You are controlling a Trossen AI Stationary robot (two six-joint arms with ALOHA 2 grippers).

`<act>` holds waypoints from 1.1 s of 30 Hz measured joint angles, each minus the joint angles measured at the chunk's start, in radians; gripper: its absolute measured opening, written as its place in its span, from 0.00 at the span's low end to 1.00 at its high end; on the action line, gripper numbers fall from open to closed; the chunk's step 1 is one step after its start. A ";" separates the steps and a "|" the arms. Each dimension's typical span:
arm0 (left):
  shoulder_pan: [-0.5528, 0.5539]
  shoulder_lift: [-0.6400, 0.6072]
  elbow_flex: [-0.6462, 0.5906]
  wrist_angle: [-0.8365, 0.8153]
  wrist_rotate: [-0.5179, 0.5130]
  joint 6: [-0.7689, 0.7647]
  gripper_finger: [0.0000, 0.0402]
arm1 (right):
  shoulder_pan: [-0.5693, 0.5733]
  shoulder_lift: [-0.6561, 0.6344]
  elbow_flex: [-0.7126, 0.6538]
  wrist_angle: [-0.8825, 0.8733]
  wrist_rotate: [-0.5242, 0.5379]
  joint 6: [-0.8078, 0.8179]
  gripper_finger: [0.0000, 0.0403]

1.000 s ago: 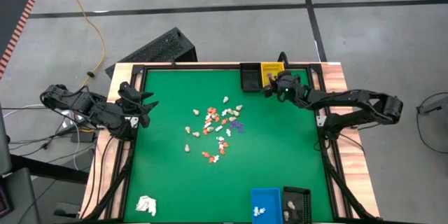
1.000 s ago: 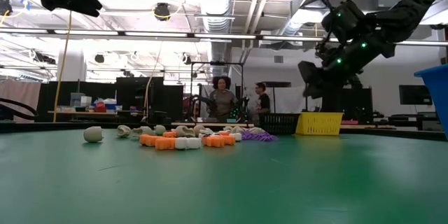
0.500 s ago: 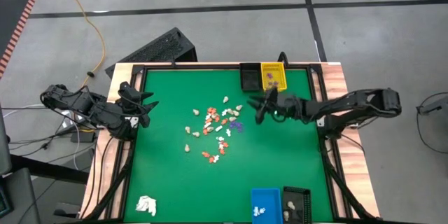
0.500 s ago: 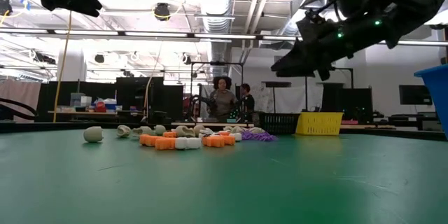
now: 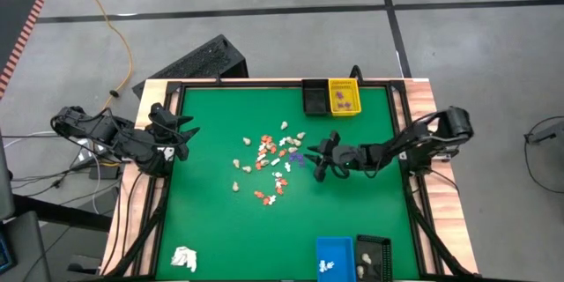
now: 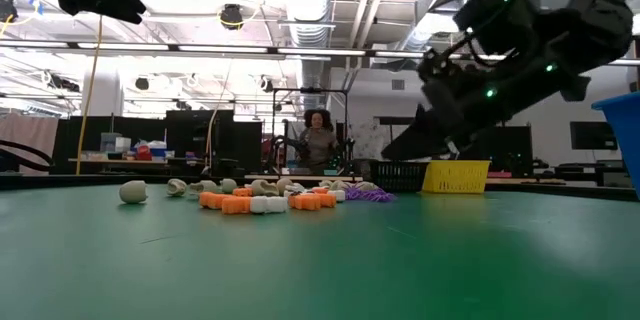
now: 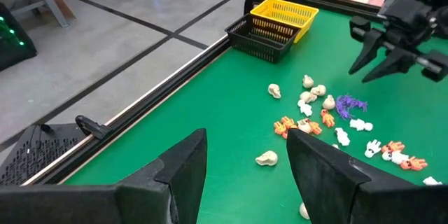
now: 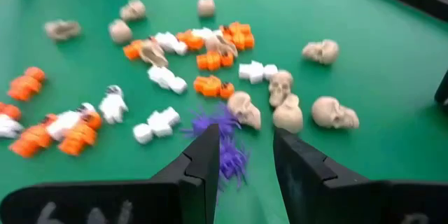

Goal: Sort Halloween decoration
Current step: Put the violet spider toy into the yellow basket

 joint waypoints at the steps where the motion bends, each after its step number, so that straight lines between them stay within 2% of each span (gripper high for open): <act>1: 0.000 0.000 0.000 0.000 0.000 0.000 0.47 | -0.003 0.017 0.007 0.000 -0.001 -0.003 0.32; 10: 0.000 0.000 0.000 0.000 0.000 -0.001 0.47 | -0.019 0.145 0.115 -0.046 -0.026 -0.085 0.32; 16: 0.000 0.000 0.000 -0.001 0.000 -0.001 0.47 | -0.020 0.145 0.120 -0.128 -0.026 -0.057 0.32; 23: 0.000 0.000 0.000 -0.001 0.000 -0.001 0.47 | -0.033 0.144 0.120 -0.144 -0.027 -0.049 0.31; 26: 0.000 0.000 0.000 -0.001 0.000 -0.001 0.47 | -0.041 0.144 0.120 -0.153 -0.027 -0.028 0.24; 31: 0.000 0.000 0.000 -0.001 0.000 -0.001 0.47 | -0.045 0.144 0.120 -0.151 -0.031 -0.020 0.04; 33: 0.000 0.000 0.000 -0.001 0.000 -0.001 0.47 | -0.044 0.144 0.120 -0.148 -0.031 -0.019 0.02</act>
